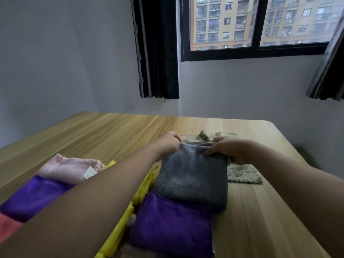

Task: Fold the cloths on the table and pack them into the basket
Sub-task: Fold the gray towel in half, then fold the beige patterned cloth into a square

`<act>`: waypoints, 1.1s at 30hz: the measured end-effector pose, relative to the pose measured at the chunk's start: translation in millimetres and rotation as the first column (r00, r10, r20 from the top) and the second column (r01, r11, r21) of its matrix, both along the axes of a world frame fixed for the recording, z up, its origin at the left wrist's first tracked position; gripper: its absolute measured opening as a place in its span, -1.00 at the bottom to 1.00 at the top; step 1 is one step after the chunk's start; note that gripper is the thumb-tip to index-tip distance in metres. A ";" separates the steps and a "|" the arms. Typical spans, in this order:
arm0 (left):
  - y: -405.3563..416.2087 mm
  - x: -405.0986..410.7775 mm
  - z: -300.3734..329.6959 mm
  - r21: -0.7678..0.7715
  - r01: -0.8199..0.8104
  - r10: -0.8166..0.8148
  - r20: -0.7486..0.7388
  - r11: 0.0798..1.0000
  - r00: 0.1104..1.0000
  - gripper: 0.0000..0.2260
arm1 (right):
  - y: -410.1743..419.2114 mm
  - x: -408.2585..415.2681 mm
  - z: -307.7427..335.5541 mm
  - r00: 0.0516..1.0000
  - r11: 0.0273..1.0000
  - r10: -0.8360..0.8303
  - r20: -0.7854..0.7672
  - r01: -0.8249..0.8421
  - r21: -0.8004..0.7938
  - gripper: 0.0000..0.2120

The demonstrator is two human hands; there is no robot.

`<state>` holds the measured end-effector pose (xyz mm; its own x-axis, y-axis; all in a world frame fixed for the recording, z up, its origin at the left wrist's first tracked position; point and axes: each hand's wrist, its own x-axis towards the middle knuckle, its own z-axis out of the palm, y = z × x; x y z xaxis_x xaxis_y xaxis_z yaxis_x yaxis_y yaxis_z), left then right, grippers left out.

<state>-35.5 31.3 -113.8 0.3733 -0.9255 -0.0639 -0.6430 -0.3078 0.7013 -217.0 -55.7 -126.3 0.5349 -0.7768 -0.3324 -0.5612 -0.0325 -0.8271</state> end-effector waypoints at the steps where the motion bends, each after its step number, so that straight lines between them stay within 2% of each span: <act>1: -3.5 1.3 -11.4 0.042 0.005 -0.010 0.124 0.999 0.992 -0.72 | -3.6 3.0 -12.3 0.998 0.998 -0.013 -0.061 0.010 -0.056 -0.62; 4: -6.0 3.5 -38.2 0.230 0.148 -0.235 0.418 0.962 0.878 -0.68 | -15.4 7.3 -34.8 0.988 0.989 -0.004 -0.153 -0.018 -0.146 -0.44; 6: -6.3 3.9 -41.2 0.306 0.196 -0.328 0.474 0.931 0.817 -0.65 | -23.8 5.1 -32.5 0.991 0.989 0.029 -0.127 -0.047 -0.143 -0.51; 8: -12.3 5.5 -33.8 0.304 0.165 -0.298 0.469 0.938 0.832 -0.68 | -36.6 -0.9 -26.4 0.999 0.989 -0.016 -0.030 0.011 -0.148 -0.67; 10: -25.4 7.5 -23.7 0.242 0.122 -0.217 0.419 0.962 0.881 -0.74 | -53.9 -7.0 -25.6 0.990 0.966 -0.137 0.031 0.140 -0.215 -0.82; 13: -48.8 5.9 -15.6 0.142 0.051 -0.090 0.283 0.989 0.955 -0.71 | -77.2 -9.7 -35.0 0.933 0.864 -0.332 -0.138 0.242 -0.441 -0.86; 16: -71.1 -0.3 -18.2 0.162 -0.011 -0.026 0.220 0.987 0.975 -0.75 | -93.7 -8.3 -48.7 0.819 0.793 -0.484 -0.308 0.261 -0.551 -0.68; 18: -89.0 -0.3 -25.7 0.186 -0.049 0.009 0.209 0.981 0.978 -0.82 | -107.8 -9.1 -53.5 0.779 0.788 -0.533 -0.330 0.314 -0.530 -0.59; 20: -108.9 2.1 -34.5 0.195 -0.072 0.022 0.248 0.978 0.968 -0.85 | -127.0 -7.8 -56.4 0.825 0.831 -0.494 -0.275 0.354 -0.429 -0.61; 23: -136.7 8.4 -41.7 0.226 -0.077 -0.005 0.343 0.971 0.939 -0.84 | -147.8 -4.3 -53.3 0.881 0.859 -0.456 -0.128 0.398 -0.322 -0.76; 27: -157.6 18.6 -46.9 0.223 -0.101 0.010 0.377 0.969 0.926 -0.76 | -170.3 0.9 -58.5 0.893 0.867 -0.446 -0.064 0.413 -0.280 -0.71; 33: -164.2 23.4 -50.7 0.156 -0.122 0.087 0.210 0.980 0.974 -0.84 | -170.2 10.6 -59.0 0.853 0.833 -0.499 -0.155 0.422 -0.357 -0.59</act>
